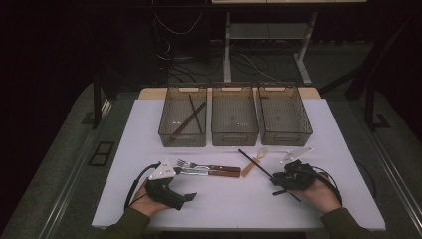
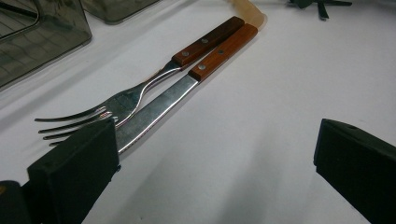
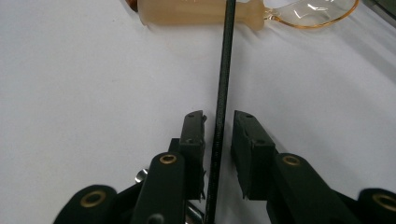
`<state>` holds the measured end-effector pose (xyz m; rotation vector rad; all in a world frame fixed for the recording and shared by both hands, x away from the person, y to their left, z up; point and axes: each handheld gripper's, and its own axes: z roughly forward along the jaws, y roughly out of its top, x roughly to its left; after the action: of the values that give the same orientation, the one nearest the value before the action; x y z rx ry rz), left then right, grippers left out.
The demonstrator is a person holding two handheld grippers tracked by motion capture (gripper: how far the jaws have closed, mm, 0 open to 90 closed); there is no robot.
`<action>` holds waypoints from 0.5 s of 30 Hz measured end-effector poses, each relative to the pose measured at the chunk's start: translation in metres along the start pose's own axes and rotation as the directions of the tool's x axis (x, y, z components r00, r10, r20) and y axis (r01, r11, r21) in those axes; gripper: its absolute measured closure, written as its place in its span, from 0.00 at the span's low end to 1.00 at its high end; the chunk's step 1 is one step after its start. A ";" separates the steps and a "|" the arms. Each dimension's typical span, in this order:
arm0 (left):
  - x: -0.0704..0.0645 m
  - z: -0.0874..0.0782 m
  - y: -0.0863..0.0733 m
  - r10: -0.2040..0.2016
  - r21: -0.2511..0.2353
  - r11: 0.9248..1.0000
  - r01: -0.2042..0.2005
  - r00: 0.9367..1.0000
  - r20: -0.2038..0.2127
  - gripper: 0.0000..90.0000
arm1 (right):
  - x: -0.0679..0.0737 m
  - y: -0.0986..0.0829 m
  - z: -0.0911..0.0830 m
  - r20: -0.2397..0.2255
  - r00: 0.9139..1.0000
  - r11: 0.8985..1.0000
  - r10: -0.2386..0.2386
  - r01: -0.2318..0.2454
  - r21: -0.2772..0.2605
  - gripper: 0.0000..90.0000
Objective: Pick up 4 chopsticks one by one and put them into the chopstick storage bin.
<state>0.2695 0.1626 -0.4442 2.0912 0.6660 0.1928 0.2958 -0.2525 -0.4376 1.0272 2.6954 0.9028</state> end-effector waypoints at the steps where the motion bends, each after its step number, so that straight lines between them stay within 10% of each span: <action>1: 0.000 0.000 0.000 0.001 0.000 1.000 -0.001 1.000 0.001 0.00 | 0.000 0.000 0.000 0.005 1.000 1.000 -0.004 0.004 0.000 0.85; 15: -0.001 0.001 0.000 0.002 0.001 1.000 -0.002 1.000 0.001 0.00 | 0.000 0.000 0.000 0.024 1.000 1.000 -0.019 0.019 0.004 0.93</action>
<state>0.2691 0.1617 -0.4445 2.0932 0.6641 0.1927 0.2960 -0.2526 -0.4380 1.0053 2.6833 0.8771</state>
